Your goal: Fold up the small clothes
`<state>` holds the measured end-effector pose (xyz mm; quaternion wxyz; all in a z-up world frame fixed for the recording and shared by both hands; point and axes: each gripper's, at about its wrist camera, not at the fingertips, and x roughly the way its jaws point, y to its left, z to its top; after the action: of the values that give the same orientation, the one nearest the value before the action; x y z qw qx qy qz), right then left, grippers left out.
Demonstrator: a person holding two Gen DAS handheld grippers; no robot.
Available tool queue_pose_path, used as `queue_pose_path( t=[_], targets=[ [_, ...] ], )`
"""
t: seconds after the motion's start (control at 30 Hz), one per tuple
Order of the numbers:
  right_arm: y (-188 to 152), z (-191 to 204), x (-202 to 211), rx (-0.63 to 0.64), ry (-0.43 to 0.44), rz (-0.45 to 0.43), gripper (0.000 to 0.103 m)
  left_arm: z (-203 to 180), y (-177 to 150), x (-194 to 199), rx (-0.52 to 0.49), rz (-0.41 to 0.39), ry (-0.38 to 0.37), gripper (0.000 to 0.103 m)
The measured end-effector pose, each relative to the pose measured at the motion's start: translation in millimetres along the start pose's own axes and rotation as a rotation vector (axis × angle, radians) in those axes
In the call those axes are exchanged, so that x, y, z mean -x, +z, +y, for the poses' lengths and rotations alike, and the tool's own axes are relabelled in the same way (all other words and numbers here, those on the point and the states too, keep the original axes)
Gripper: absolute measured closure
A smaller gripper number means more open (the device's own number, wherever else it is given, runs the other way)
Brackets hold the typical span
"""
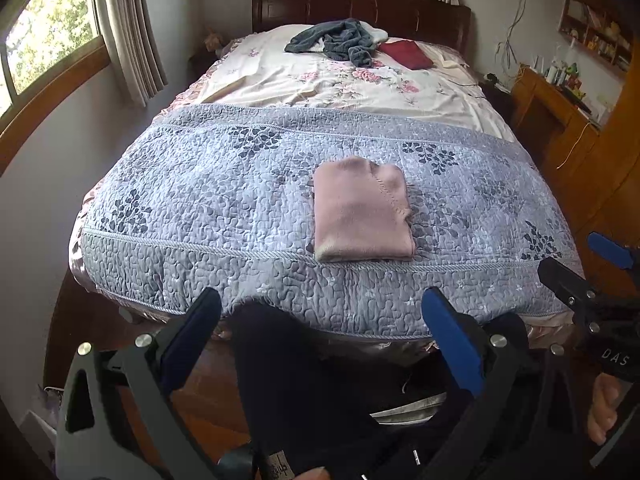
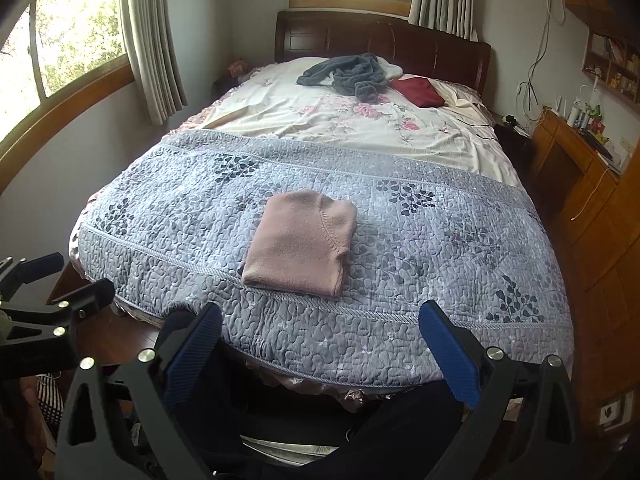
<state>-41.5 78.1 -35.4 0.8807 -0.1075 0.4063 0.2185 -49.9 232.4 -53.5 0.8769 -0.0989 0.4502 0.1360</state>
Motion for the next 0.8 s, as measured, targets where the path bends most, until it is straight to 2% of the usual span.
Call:
queue_pose_path(
  t=[0.2,0.8],
  targets=[
    [0.0,4.1,1.5,0.027,-0.004,-0.030,0.004,2.2,0.9,-2.6,0.009,0.004,0.009,0.003],
    [-0.1,1.2,-2.5,0.001,0.002,-0.019,0.004,0.9,0.8,-2.2,0.011,0.002,0.015,0.003]
  ],
)
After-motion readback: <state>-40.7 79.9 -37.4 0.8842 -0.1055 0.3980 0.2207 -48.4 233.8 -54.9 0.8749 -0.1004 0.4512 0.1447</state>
